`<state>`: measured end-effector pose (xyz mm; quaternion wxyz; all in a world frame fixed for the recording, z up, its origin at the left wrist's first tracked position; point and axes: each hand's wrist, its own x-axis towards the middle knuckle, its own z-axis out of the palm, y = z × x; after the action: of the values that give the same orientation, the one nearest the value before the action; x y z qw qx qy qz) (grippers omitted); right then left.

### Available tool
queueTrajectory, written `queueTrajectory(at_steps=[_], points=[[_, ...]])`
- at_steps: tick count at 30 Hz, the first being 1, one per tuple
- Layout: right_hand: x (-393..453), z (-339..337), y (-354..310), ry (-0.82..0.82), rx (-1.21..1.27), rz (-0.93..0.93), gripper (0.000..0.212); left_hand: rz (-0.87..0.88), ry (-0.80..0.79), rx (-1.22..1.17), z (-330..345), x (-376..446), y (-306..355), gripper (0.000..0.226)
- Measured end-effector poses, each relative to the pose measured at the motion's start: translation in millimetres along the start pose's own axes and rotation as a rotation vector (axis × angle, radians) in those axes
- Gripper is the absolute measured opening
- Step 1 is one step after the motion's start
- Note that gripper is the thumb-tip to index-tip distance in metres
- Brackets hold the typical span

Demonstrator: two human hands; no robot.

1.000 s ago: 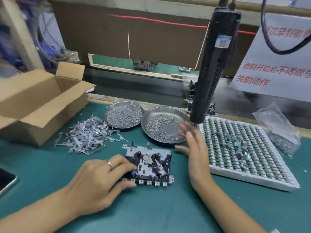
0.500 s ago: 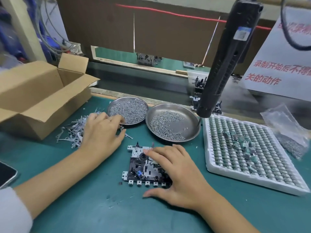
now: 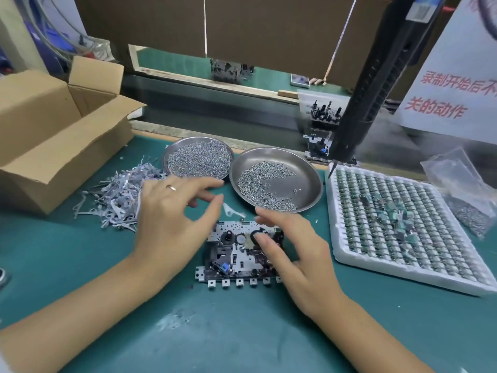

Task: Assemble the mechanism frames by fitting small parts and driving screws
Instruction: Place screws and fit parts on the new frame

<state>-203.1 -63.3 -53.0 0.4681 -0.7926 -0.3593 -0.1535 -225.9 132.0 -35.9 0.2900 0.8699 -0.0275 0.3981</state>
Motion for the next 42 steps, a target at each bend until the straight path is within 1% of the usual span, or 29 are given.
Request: queueTrajectory(at_steps=[3, 5, 7, 10, 11, 14, 17, 19, 24, 28, 31, 34, 38, 40, 42], points=[[1, 4, -2, 0.041, 0.187, 0.158, 0.020, 0.196, 0.038, 0.032, 6, -14, 20, 0.009], [1, 3, 0, 0.045, 0.226, 0.190, 0.016, 0.223, 0.027, 0.039, 6, -18, 24, 0.007], [1, 0, 1, 0.032, 0.219, 0.207, 0.014, 0.181, -0.046, -0.010, 4, -18, 25, 0.011], [2, -6, 2, 0.004, 0.163, 0.200, 0.016, 0.058, -0.227, -0.156, -3, -16, 26, 0.018], [2, -7, 2, -0.010, 0.159, 0.206, 0.018, 0.015, -0.286, -0.188, -6, -16, 25, 0.017], [2, -8, 1, -0.064, 0.139, 0.224, 0.019, -0.115, -0.431, -0.239, -11, -18, 20, 0.005], [2, -8, 1, -0.121, 0.076, 0.210, 0.022, -0.127, -0.514, -0.228, -10, -19, 15, 0.010], [3, -8, 1, -0.153, 0.035, 0.193, 0.020, -0.142, -0.544, -0.235, -9, -20, 13, 0.009], [3, -14, -1, -0.188, 0.017, 0.107, 0.016, -0.177, -0.576, -0.276, -7, -22, 9, 0.010], [2, -16, -1, -0.236, -0.005, 0.035, 0.011, -0.166, -0.580, -0.298, -6, -21, 8, 0.011], [2, -18, -2, -0.272, -0.011, 0.002, 0.011, -0.167, -0.592, -0.333, -6, -21, 7, 0.018], [1, -19, -3, -0.309, -0.012, 0.011, 0.015, -0.171, -0.605, -0.360, -7, -20, 6, 0.027], [-2, -17, -3, -0.299, -0.032, 0.013, 0.014, -0.188, -0.611, -0.351, -7, -19, 6, 0.011], [-4, -15, -3, -0.273, -0.059, -0.014, 0.013, -0.187, -0.609, -0.346, -7, -19, 7, 0.009], [-7, -14, -2, -0.254, -0.128, -0.082, 0.012, -0.194, -0.604, -0.354, -7, -19, 7, 0.010]])
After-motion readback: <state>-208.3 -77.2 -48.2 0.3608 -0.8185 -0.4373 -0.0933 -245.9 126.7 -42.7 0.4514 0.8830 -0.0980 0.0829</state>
